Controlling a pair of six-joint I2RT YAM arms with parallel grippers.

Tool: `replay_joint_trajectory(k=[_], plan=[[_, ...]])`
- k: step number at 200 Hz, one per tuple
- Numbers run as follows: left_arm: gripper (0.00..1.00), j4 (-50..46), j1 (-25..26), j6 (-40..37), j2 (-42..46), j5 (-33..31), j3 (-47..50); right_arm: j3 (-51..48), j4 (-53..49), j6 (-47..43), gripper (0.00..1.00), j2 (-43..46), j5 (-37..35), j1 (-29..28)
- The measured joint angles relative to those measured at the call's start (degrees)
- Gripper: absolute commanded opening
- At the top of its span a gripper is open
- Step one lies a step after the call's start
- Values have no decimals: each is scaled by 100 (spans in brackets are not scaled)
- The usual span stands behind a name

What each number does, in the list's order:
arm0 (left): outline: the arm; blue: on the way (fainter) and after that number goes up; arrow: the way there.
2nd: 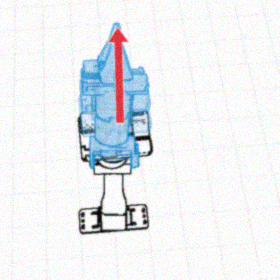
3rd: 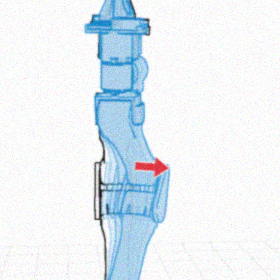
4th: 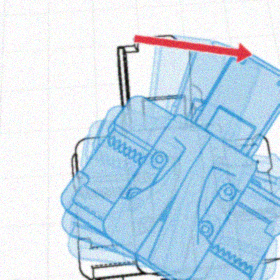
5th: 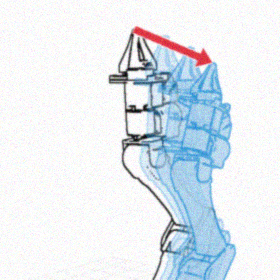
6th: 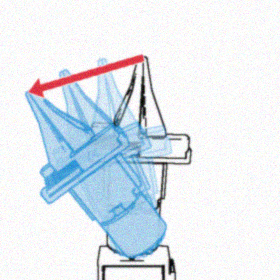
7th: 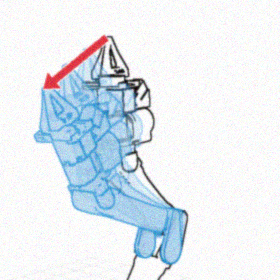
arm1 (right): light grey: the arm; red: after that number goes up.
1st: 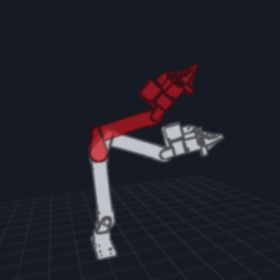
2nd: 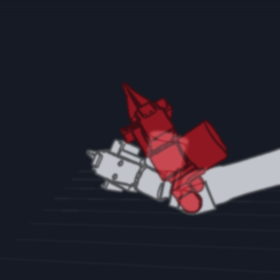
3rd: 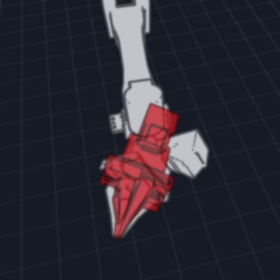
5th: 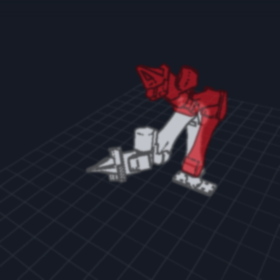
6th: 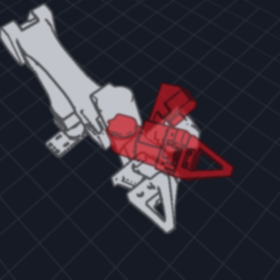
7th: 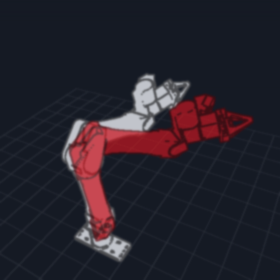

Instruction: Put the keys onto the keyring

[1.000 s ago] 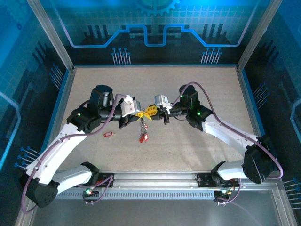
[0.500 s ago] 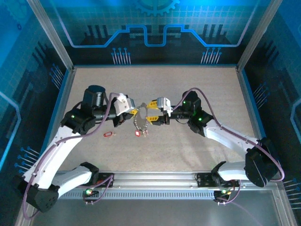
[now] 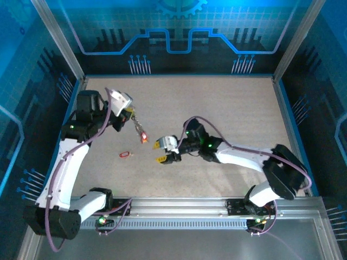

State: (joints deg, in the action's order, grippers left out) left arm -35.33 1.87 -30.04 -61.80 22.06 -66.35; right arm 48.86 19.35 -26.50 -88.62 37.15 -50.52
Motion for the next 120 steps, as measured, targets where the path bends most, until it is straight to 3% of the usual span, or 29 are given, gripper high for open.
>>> replay_joint_trajectory(k=[31,73,120], plan=[[0,-22,-518,389,-223,-415,-173,634,-33,-326,47,-1220,-219,-391],[0,-24,-1119,767,-330,-1117,-260,1624,-107,-470,50,-2356,-693,-509],[0,-31,-1572,1064,-330,-1539,-284,3147,-1049,-549,48,-3335,-1513,-612]])
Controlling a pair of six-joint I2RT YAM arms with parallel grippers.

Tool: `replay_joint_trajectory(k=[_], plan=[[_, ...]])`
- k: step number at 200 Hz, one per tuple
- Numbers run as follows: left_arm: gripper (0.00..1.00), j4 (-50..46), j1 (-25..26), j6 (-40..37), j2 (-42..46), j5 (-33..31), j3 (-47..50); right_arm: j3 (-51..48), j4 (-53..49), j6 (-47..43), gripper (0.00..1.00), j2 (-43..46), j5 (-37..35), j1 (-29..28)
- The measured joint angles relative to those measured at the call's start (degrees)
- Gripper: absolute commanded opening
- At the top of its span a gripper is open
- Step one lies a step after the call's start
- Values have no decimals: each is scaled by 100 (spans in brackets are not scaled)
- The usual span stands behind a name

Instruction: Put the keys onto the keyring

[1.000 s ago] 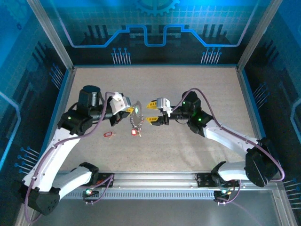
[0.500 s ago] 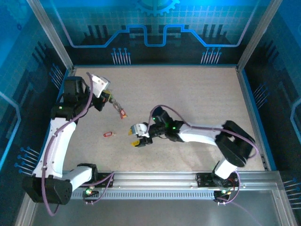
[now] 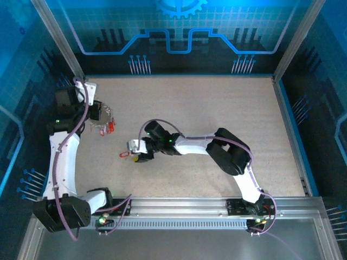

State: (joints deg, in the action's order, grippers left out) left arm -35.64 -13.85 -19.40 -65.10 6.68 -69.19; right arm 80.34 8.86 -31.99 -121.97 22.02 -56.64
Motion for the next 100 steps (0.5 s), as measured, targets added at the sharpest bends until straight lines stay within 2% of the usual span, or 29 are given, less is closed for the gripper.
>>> replay_joint_trajectory(k=[28,60,100], plan=[[0,-7,-42,57,9,-52,0,542,-568,-90,51,-243,-581,-240],[0,17,-92,153,103,-87,0,1121,-1268,-28,49,-643,-986,-516],[0,105,-105,201,142,-87,2,1462,-1744,155,49,-1005,-1257,-483]])
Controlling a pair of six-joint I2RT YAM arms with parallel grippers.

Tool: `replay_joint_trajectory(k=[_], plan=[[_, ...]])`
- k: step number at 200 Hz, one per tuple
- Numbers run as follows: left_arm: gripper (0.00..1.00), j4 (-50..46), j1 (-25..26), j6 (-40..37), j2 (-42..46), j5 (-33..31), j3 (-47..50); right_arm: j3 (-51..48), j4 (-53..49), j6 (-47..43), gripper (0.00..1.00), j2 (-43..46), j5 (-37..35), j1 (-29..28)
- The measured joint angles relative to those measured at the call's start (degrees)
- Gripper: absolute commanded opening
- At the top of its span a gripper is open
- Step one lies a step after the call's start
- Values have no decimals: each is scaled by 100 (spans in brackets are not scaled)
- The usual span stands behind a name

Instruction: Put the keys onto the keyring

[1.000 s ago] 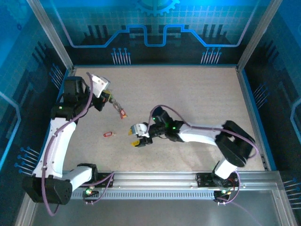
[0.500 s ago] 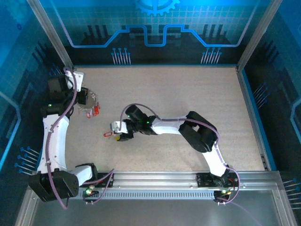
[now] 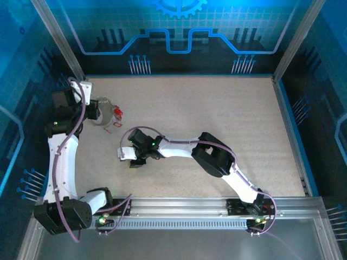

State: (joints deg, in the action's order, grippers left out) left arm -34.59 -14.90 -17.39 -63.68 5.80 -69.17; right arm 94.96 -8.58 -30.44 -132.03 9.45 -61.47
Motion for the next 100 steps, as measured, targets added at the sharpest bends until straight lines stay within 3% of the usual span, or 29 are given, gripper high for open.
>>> replay_joint_trajectory(k=[100], plan=[[0,201,-2,98,361,118,280,39,-87,627,48,0,212,219]])
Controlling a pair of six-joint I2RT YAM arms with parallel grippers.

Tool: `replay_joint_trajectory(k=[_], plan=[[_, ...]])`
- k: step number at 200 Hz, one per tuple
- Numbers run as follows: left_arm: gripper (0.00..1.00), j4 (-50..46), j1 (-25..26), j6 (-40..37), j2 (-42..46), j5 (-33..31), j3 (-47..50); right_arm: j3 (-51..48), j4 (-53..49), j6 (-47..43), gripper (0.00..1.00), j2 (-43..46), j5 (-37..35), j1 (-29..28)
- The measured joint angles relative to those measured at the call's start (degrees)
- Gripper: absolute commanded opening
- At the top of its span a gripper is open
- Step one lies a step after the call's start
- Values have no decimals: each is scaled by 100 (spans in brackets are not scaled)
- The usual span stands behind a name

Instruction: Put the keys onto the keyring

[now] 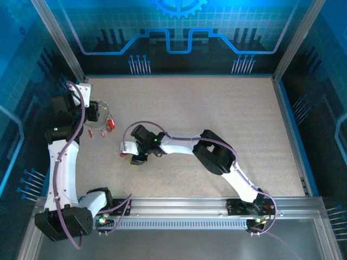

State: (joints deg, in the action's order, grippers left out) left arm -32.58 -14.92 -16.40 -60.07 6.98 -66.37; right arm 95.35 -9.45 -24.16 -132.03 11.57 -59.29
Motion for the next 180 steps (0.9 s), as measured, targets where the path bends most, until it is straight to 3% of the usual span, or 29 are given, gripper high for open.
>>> replay_joint_trajectory(k=[95,121,180], plan=[[0,164,0,2,17,52,17,293,-87,299,38,-214,-179,35],[0,201,0,2,48,52,76,310,2,413,28,-238,-291,26],[0,214,0,2,133,52,131,313,50,450,30,-240,-433,-2]])
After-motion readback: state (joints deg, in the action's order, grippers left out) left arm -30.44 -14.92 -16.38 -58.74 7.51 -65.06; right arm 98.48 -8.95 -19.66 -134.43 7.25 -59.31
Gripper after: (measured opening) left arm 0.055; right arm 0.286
